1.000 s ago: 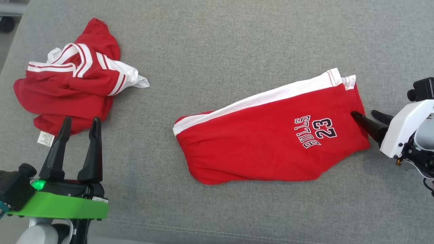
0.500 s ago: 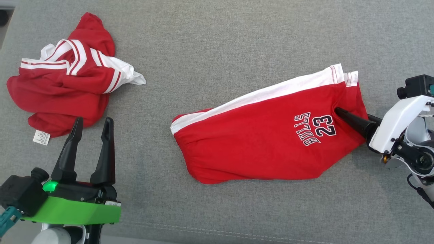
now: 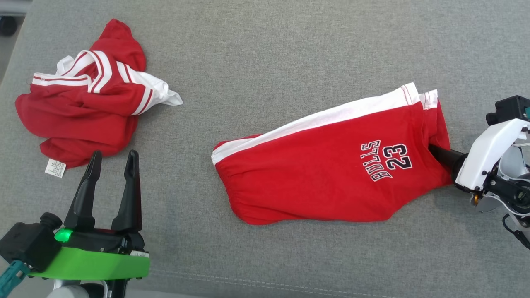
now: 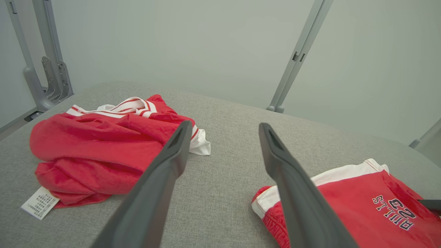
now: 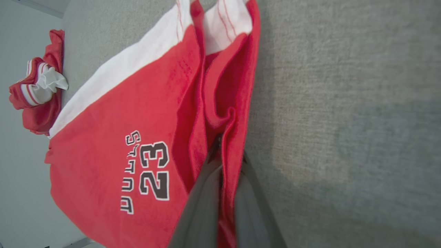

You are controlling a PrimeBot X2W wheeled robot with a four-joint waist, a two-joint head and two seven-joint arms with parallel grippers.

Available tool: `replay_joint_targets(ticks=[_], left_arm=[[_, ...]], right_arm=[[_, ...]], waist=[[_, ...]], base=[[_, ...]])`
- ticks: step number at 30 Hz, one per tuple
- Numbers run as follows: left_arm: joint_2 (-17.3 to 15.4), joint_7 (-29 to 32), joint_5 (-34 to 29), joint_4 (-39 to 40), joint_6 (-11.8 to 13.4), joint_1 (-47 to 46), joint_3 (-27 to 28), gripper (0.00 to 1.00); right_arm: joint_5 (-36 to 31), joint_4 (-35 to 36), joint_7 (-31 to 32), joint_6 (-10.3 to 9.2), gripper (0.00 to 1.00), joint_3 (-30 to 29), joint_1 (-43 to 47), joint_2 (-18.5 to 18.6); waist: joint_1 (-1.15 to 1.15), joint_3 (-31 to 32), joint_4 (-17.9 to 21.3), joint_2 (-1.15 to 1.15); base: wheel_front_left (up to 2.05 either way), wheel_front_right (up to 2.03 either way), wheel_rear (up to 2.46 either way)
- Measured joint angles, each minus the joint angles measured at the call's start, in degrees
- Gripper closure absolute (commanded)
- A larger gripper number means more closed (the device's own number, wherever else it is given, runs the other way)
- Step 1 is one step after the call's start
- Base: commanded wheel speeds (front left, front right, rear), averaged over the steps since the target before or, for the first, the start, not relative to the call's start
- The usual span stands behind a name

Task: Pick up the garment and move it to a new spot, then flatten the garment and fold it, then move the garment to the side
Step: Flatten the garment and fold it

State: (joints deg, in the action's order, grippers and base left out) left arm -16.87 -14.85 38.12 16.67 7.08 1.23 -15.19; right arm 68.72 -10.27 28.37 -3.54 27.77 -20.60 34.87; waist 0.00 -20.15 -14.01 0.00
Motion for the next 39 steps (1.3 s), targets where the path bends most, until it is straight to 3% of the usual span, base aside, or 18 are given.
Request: replay_joint_targets(ticks=[11, 26, 31, 39], left_arm=[[0.8, 0.0, -1.1, -0.6, 0.0, 1.5, 0.7, 0.0], [-0.3, 0.0, -3.2, 0.0, 0.0, 4.2, 2.2, 0.0], [-0.5, 0.0, -3.2, 0.2, -0.1, 4.3, 1.5, 0.0], [-0.8, 0.2, -3.6, 0.2, -0.5, 4.2, 0.3, 0.0]], right_arm=[[2.5, -0.2, -0.5, 0.02, 1.0, -1.5, 3.6, -0.2], [6.1, -0.2, -5.4, 0.29, 1.0, -4.6, 12.9, -2.3], [8.5, 1.4, -6.4, 1.48, 1.0, -5.4, 13.7, -3.6], [11.5, 9.3, -7.2, 5.37, 1.0, -6.2, 16.2, -4.4]], waist=[[0.0, 1.8, 2.3, 0.0], [0.0, 4.8, 8.6, 0.0], [0.0, 5.3, 9.9, 0.0], [0.0, 5.7, 9.3, 0.0]], base=[[0.0, 0.0, 0.0], [0.0, 0.0, 0.0], [0.0, 0.0, 0.0], [0.0, 0.0, 0.0]])
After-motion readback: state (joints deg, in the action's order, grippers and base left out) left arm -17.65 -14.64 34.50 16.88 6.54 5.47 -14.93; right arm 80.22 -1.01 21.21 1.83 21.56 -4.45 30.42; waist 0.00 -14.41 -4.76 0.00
